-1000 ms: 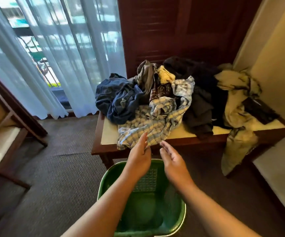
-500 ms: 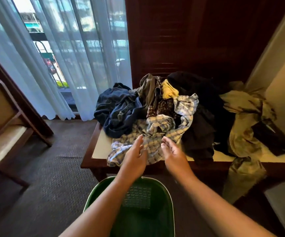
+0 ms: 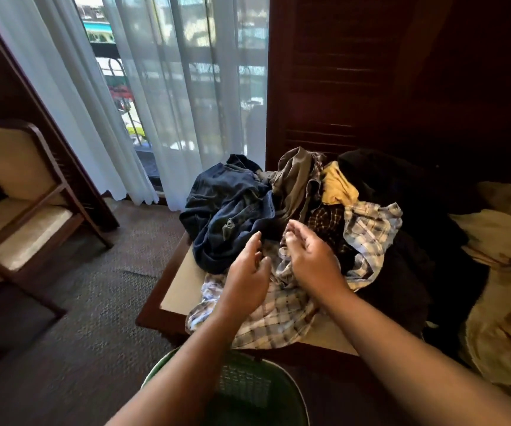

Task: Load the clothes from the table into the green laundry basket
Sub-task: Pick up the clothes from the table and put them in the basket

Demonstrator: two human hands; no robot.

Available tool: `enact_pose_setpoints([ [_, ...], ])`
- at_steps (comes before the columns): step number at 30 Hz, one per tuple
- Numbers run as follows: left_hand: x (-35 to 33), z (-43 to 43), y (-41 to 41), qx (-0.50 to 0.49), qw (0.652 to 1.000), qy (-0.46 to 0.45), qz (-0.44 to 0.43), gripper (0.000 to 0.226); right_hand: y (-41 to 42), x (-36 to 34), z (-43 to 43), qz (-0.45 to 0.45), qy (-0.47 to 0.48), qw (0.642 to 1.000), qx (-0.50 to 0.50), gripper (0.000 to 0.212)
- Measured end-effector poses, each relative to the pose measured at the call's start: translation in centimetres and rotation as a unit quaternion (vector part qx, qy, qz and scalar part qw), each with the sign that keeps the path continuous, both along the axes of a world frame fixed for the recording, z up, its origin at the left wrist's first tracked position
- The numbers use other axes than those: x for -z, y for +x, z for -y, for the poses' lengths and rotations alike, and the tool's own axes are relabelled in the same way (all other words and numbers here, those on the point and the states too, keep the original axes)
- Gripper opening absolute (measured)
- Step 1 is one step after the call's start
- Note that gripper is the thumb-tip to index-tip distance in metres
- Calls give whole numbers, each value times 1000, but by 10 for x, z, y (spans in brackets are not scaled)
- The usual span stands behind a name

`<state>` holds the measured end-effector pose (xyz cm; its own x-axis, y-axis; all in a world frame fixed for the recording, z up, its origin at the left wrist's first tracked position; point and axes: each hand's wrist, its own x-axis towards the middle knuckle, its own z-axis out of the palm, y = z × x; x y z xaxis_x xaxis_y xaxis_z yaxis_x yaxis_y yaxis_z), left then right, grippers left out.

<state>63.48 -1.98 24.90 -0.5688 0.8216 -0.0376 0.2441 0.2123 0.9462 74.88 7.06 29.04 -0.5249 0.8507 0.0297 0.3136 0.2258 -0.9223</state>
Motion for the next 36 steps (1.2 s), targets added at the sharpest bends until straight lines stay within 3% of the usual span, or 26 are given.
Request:
enact_pose_setpoints([
  [7, 15, -75, -32, -93, 995, -43, -17, 67, -45, 10, -104, -19, -16, 996, -91, 44],
  [10, 25, -102, -49, -131, 979, -102, -119, 76, -55, 19, -133, -23, -36, 993, -113, 43],
  [13, 33, -125, -68, -143, 939, -232, -209, 106, -60, 28, -150, -20, -56, 988, -143, 44],
  [16, 52, -147, -100, -146, 912, -349, -160, 133, -65, 38, -164, -15, -58, 985, -164, 43],
  [18, 67, -150, -117, -147, 900, -394, -117, 131, -64, 41, -170, -6, -56, 980, -189, 42],
  [19, 71, -148, -122, -165, 902, -386, -102, 117, -61, 40, -171, 0, -56, 977, -203, 41],
  [22, 72, -146, -134, -252, 935, -239, -78, 51, -53, 39, -171, 7, -31, 974, -224, 41],
  [24, 56, -148, -137, -297, 942, -154, -31, 24, -53, 39, -176, 10, -22, 973, -232, 42],
  [28, 3, -135, -124, -302, 949, 47, 80, 22, -62, 29, -184, 25, 29, 972, -232, 52],
  [30, -30, -116, -108, -279, 942, 130, 132, 31, -69, 21, -185, 42, 82, 967, -236, 73],
  [33, -74, -80, -85, -189, 935, 221, 204, 37, -79, 9, -181, 99, 82, 957, -260, 119],
  [36, -105, -38, -75, -93, 923, 282, 245, 34, -86, 7, -167, 214, 144, 918, -301, 139],
])
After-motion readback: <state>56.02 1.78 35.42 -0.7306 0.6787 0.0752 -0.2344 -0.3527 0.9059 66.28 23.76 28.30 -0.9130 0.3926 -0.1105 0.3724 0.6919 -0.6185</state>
